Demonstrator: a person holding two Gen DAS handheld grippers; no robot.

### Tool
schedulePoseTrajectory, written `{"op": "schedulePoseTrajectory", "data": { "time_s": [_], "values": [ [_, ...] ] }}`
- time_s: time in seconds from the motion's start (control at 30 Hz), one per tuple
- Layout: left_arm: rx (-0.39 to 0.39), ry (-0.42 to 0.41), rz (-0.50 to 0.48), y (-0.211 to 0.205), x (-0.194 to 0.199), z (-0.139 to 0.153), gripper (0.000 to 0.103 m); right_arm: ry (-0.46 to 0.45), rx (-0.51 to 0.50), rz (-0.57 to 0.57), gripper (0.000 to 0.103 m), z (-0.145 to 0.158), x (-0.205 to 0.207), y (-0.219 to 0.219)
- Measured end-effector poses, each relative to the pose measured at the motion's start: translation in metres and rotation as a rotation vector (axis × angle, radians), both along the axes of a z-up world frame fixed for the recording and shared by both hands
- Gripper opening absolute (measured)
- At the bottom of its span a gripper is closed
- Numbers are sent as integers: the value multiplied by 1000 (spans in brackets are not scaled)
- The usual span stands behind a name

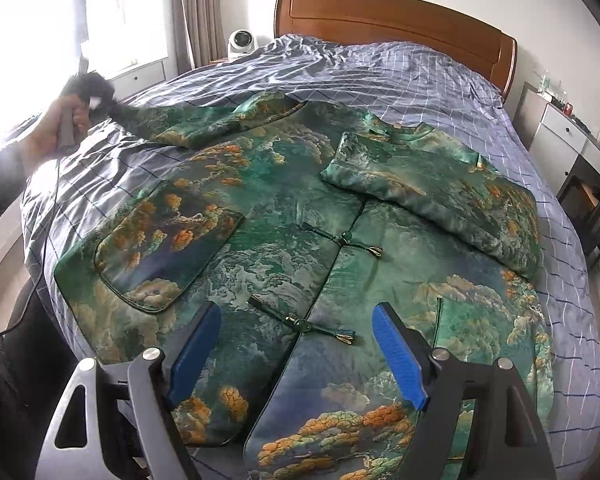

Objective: Fold large clothes
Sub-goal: 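Grasp the other sleeve cuff with the left tool and lift it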

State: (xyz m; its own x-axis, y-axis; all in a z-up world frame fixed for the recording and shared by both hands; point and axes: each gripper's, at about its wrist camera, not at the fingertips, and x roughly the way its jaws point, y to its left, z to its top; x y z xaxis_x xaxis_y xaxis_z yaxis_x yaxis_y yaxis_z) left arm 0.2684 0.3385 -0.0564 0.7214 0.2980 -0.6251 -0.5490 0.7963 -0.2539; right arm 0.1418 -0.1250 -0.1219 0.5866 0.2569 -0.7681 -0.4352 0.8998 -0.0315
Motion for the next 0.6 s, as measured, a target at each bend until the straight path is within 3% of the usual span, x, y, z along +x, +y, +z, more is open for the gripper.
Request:
{"op": "schedulePoseTrajectory", "data": {
  "time_s": [0.13,0.2,0.4,0.6],
  "values": [
    [310,-8,-209,-92,4,37,9,-11,18,-15,80,4,-2,-5],
    [422,-9,-325,-144,3,42,9,-17,26,-36,80,5,-3,-10],
    [564,11,-588,-263,-6,20,9,-18,59,-94,80,7,-5,-30],
    [628,101,-786,-356,-14,-38,9,-52,86,-181,80,12,-5,-59]
  ]
}}
